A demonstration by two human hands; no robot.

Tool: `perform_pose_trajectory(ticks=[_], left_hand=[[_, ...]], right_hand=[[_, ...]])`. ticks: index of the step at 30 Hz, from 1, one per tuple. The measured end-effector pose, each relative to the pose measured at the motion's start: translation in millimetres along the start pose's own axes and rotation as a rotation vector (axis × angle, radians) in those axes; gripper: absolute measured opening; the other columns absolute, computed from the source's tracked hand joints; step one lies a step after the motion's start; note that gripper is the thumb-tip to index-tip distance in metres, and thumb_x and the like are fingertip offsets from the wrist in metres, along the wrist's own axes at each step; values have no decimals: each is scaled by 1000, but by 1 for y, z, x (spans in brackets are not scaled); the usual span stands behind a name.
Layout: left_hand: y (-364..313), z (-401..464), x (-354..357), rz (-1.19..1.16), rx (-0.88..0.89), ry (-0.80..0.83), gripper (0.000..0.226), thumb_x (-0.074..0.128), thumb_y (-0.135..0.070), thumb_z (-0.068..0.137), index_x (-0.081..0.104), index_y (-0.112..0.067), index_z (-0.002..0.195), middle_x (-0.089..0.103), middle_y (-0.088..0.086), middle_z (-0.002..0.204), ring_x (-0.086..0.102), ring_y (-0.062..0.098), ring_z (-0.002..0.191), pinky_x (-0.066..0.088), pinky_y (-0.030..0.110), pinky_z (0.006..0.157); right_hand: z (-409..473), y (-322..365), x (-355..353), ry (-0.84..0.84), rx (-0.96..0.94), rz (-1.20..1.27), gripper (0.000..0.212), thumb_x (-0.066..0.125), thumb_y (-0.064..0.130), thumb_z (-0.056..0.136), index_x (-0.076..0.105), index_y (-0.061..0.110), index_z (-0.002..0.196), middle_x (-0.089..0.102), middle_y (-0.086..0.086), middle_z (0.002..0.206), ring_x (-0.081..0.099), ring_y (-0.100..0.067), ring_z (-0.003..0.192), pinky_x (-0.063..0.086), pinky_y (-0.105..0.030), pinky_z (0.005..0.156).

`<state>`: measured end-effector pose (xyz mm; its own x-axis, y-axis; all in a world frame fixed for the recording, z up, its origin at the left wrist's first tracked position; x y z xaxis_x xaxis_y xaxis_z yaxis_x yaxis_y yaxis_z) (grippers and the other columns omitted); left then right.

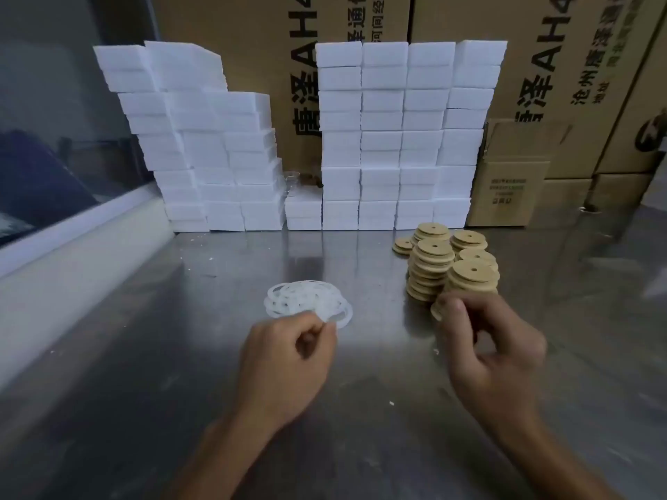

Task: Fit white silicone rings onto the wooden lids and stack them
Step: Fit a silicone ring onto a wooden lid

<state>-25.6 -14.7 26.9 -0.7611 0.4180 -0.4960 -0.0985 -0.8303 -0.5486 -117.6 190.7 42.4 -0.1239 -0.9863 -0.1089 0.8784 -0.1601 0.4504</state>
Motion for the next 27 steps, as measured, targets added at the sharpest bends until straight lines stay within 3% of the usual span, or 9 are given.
perform_pose_trajectory(ticks=[3,6,10,13,16,19,23,27], left_hand=[[18,20,18,97,-116,33,29,63,-31,83,57,-14,60,51,-6,49,50,17,50,41,29,52],[39,32,33,172,-207,61,20,66,-27,83,60,-19,65,54,-13,52,52,11,56,35,24,55],[59,39,48,235,-265,150,7,69,-31,82,64,-26,82,60,-11,72,58,15,73,40,25,64],[65,39,57,291,-198,217,23,73,-37,79,69,-21,96,60,-4,96,56,19,93,46,30,72],[70,38,63,325,-197,275,34,73,-45,80,73,-21,103,60,1,107,54,21,104,49,34,83],[69,39,63,318,-176,267,25,73,-43,82,76,-23,96,60,1,102,53,21,104,47,33,83],[67,38,64,323,-138,276,13,69,-34,89,78,-24,88,51,-4,91,50,20,99,42,31,80],[66,38,65,345,-111,281,20,58,-24,96,75,-16,91,56,1,93,51,22,95,43,34,77]], right_hand=[[20,-17,9,-51,-75,-202,21,55,17,92,66,4,79,59,-1,70,51,-16,63,42,-32,59],[38,-46,15,-47,-91,-431,17,59,21,88,65,5,87,61,-9,84,54,-29,78,38,-42,70],[44,-81,14,12,56,-636,34,62,39,84,67,14,106,60,-9,115,48,-30,108,32,-41,87],[40,-98,16,102,193,-641,40,64,45,83,64,21,115,55,-6,129,46,-30,121,32,-45,97],[38,-111,19,207,296,-630,43,67,44,83,62,21,119,54,-7,132,50,-30,121,33,-47,99],[34,-118,20,266,339,-616,43,65,44,83,60,22,120,55,-7,128,52,-29,115,34,-47,96],[32,-119,18,243,327,-597,41,66,43,84,59,23,119,56,-7,124,51,-29,114,32,-44,94],[35,-112,19,190,269,-540,44,64,46,85,61,20,120,57,-7,122,53,-28,111,35,-42,91]])
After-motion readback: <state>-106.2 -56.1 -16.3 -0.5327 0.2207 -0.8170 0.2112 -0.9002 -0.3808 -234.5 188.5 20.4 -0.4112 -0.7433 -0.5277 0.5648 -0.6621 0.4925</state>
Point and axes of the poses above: each hand's wrist, its own z-axis towards the middle knuckle, its own x-axis out of the palm, y = z × x, the point moved 4 cm from there along z, towards the middle knuckle
